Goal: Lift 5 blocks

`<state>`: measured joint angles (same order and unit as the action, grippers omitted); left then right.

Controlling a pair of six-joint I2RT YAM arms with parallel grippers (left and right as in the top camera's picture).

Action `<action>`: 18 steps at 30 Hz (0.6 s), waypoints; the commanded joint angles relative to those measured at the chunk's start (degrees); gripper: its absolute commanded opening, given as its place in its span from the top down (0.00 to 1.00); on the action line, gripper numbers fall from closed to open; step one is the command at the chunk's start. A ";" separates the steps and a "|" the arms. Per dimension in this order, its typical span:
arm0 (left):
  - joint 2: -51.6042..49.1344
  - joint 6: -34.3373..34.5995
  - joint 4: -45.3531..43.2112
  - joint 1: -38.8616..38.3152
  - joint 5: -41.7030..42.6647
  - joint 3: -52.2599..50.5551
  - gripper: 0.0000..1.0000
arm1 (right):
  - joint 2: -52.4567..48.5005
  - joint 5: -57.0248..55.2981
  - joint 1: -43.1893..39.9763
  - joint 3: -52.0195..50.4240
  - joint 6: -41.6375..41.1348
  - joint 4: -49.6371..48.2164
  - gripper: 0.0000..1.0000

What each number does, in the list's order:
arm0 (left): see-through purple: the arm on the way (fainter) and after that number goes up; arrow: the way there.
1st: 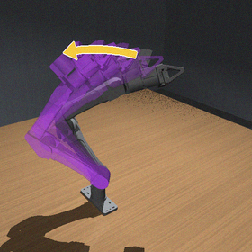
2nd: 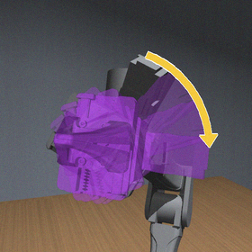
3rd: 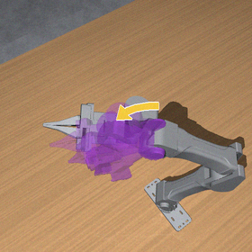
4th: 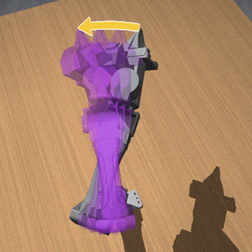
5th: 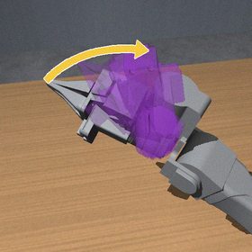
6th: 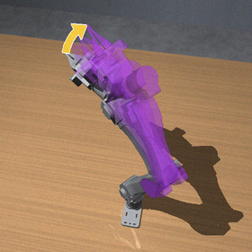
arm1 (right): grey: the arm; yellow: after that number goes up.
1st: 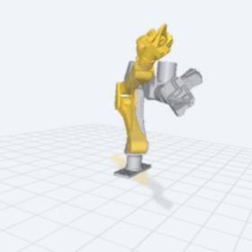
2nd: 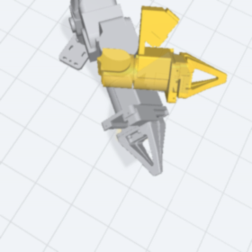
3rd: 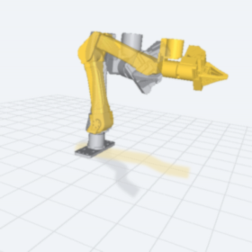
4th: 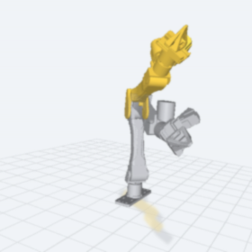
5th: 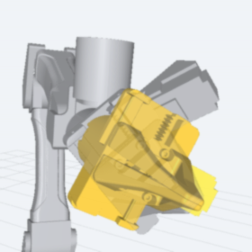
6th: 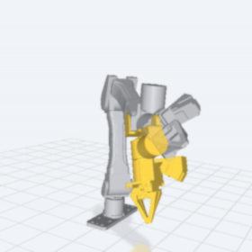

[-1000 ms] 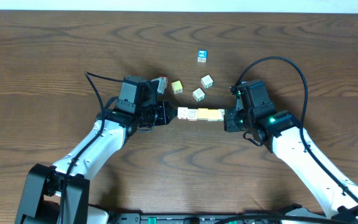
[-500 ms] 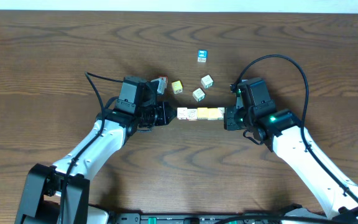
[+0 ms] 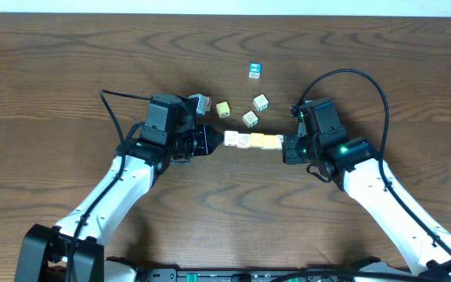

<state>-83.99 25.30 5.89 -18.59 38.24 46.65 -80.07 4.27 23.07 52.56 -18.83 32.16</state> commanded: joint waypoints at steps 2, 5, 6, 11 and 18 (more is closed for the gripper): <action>0.63 0.09 -0.74 -2.78 10.19 2.75 0.93 | 0.70 15.69 2.49 2.32 0.87 -1.46 0.99; 0.63 0.07 -0.74 -2.78 10.19 2.75 0.93 | 0.70 15.72 2.49 2.99 0.87 -0.98 0.99; 0.63 0.09 -0.74 -2.78 10.19 2.75 0.93 | 0.70 15.69 2.49 3.34 0.90 -0.70 0.99; 0.63 0.09 -0.74 -2.78 10.19 2.75 0.93 | 0.70 15.67 2.49 4.87 0.92 0.70 0.99; 0.63 0.07 -0.33 -2.78 10.19 2.75 0.93 | 0.70 15.67 2.49 4.87 0.87 1.09 0.99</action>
<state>-83.99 25.30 6.35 -18.59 38.46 46.65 -80.07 4.08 23.07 54.89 -18.83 34.68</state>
